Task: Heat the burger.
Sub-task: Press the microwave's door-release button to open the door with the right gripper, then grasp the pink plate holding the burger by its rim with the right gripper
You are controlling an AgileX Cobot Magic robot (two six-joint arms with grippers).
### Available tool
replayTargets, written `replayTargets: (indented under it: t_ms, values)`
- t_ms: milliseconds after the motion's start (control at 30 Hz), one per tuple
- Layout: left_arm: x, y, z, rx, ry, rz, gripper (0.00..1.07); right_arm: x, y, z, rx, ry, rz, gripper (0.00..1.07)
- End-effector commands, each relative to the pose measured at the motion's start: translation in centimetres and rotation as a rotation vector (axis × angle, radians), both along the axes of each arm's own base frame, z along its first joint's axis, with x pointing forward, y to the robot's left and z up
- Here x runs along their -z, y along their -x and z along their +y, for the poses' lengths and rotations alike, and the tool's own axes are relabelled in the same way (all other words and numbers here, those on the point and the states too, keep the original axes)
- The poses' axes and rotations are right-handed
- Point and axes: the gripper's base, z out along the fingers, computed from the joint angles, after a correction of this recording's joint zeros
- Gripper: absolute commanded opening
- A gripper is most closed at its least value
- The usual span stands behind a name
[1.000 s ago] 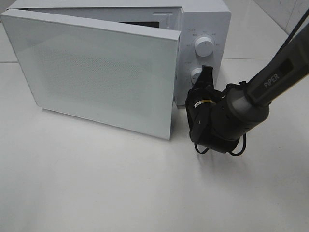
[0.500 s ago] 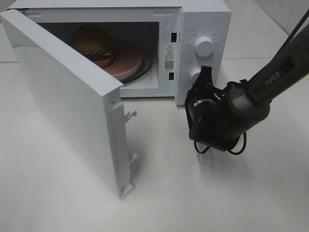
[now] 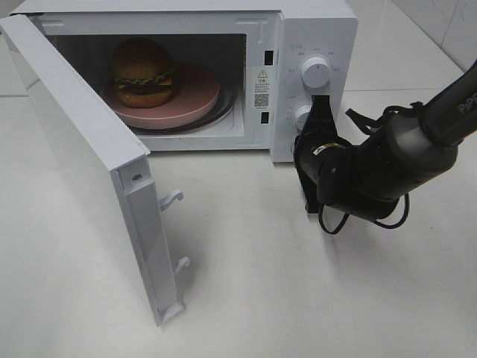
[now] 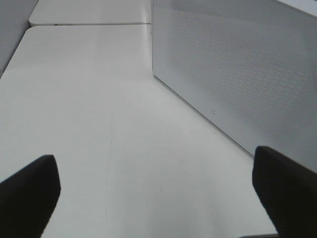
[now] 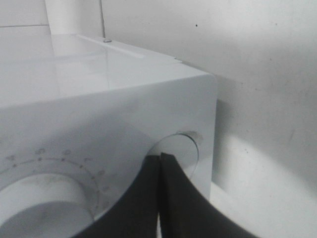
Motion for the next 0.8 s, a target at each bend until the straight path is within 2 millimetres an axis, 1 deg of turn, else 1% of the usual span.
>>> replayTargets:
  t_ms: [33,167,233,267,300,333,400,433,467,500,533,600,633,667,700,767,800]
  values:
    - [0.1,0.3,-0.1,-0.002,0.012,-0.014,0.98,-1.5,0.6,-0.3,-0.078,0.070,0.013,0.00]
    - [0.1,0.3,-0.1,-0.002,0.012,-0.014,0.98,-1.9,1.3,-0.5,-0.112,0.095,0.046,0.00]
    - [0.1,0.3,-0.1,-0.002,0.012,-0.014,0.98,-2.5,2.2,-0.8,-0.164,0.132,0.080,0.00]
    - [0.1,0.3,-0.1,-0.002,0.012,-0.014,0.98,-2.5,2.2,-0.8,-0.164,0.132,0.080,0.00]
    - [0.1,0.3,-0.1,-0.002,0.012,-0.014,0.98,-3.0,2.8,-0.9,-0.218,0.178,0.099,0.00]
    - [0.1,0.3,-0.1,-0.002,0.012,-0.014,0.98,-3.0,2.8,-0.9,-0.218,0.178,0.099,0.00]
    - [0.1,0.3,-0.1,-0.002,0.012,-0.014,0.98,-3.8,3.7,-0.9,-0.326,0.264,0.129,0.00]
    - [0.1,0.3,-0.1,-0.002,0.012,-0.014,0.98,-3.8,3.7,-0.9,-0.326,0.264,0.129,0.00]
    - [0.1,0.3,-0.1,-0.002,0.012,-0.014,0.98,-4.3,4.1,-0.7,-0.425,0.338,0.149,0.00]
    - [0.1,0.3,-0.1,-0.002,0.012,-0.014,0.98,-4.6,4.4,-0.6,-0.480,0.379,0.155,0.00]
    - [0.1,0.3,-0.1,-0.002,0.012,-0.014,0.98,-4.6,4.4,-0.6,-0.480,0.379,0.155,0.00]
    - [0.1,0.3,-0.1,-0.002,0.012,-0.014,0.98,-5.5,5.3,-0.2,-0.691,0.528,0.170,0.00]
    - [0.1,0.3,-0.1,-0.002,0.012,-0.014,0.98,-5.5,5.3,-0.2,-0.691,0.528,0.170,0.00]
    - [0.1,0.3,-0.1,-0.002,0.012,-0.014,0.98,-5.7,5.6,-0.1,-0.748,0.561,0.174,0.00]
    - [0.1,0.3,-0.1,-0.002,0.012,-0.014,0.98,-5.7,5.6,-0.1,-0.748,0.561,0.174,0.00]
    - [0.1,0.3,-0.1,-0.002,0.012,-0.014,0.98,-6.7,6.7,0.2,-0.938,0.643,0.175,0.00]
    - [0.1,0.3,-0.1,-0.002,0.012,-0.014,0.98,-6.7,6.7,0.2,-0.938,0.643,0.175,0.00]
